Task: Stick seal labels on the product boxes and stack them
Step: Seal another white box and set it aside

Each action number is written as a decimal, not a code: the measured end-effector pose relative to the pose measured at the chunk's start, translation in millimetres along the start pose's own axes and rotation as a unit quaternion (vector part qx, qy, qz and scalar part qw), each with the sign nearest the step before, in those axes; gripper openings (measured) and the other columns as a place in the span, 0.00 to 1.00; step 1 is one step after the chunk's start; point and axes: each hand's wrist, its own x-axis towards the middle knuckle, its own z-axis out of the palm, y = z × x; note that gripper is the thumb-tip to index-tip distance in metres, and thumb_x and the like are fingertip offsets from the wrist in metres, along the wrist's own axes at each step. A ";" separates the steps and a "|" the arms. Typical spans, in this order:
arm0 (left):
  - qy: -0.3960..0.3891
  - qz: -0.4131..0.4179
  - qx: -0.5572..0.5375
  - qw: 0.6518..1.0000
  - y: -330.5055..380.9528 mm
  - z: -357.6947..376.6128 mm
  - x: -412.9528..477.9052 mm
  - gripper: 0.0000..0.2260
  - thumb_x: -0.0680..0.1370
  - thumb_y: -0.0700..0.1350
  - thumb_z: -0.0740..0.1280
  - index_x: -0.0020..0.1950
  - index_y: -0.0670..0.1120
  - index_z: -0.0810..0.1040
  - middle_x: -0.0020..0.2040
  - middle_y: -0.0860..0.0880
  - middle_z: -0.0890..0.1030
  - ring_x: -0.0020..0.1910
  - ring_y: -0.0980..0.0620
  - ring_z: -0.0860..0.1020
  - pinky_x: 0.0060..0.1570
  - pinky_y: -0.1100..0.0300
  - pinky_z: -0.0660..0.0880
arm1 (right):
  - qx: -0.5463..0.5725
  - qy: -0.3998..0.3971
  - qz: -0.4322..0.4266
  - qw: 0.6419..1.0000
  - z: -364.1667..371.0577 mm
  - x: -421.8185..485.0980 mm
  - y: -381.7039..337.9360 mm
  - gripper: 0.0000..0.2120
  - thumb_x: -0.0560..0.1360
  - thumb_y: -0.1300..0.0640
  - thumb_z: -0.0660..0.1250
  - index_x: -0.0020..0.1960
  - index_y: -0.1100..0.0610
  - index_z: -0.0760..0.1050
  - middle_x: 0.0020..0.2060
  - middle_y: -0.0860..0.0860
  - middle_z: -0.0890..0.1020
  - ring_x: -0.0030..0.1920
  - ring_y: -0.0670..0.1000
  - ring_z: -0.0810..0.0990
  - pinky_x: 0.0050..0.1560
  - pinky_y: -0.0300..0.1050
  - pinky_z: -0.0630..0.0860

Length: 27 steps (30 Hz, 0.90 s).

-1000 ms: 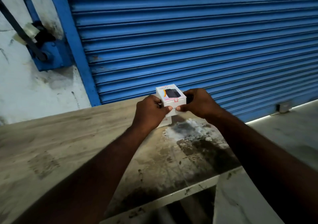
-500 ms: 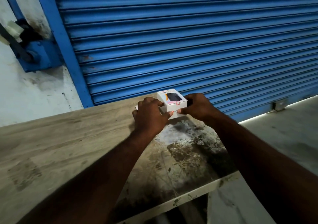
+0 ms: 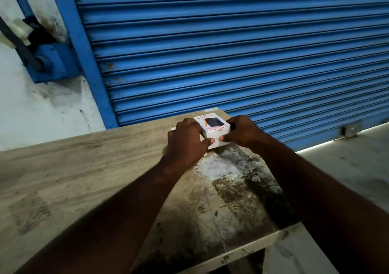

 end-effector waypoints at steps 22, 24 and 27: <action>0.014 0.025 -0.081 0.996 -18.3 17.8 -0.5 0.23 0.71 0.55 0.77 0.63 0.49 0.79 0.63 0.49 0.79 0.63 0.47 0.76 0.64 0.53 0.71 | 0.017 -0.009 0.027 0.999 13.4 -3.3 14.3 0.16 0.68 0.67 0.79 0.55 0.62 0.83 0.49 0.59 0.86 0.51 0.59 0.85 0.57 0.62 0.80; 0.017 0.031 -0.077 0.996 -18.5 18.3 -1.0 0.23 0.72 0.55 0.77 0.64 0.49 0.79 0.63 0.49 0.79 0.63 0.48 0.76 0.64 0.52 0.70 | 0.014 -0.008 0.026 1.000 13.8 -3.3 14.1 0.17 0.69 0.67 0.79 0.57 0.62 0.82 0.50 0.59 0.86 0.52 0.59 0.85 0.58 0.62 0.80; 0.024 0.037 -0.073 0.996 -19.5 18.3 -0.1 0.23 0.71 0.55 0.77 0.64 0.49 0.80 0.63 0.49 0.79 0.62 0.48 0.76 0.64 0.53 0.70 | 0.018 -0.010 0.029 0.999 14.7 -3.3 13.6 0.18 0.70 0.67 0.78 0.58 0.62 0.82 0.51 0.59 0.86 0.52 0.59 0.85 0.57 0.61 0.81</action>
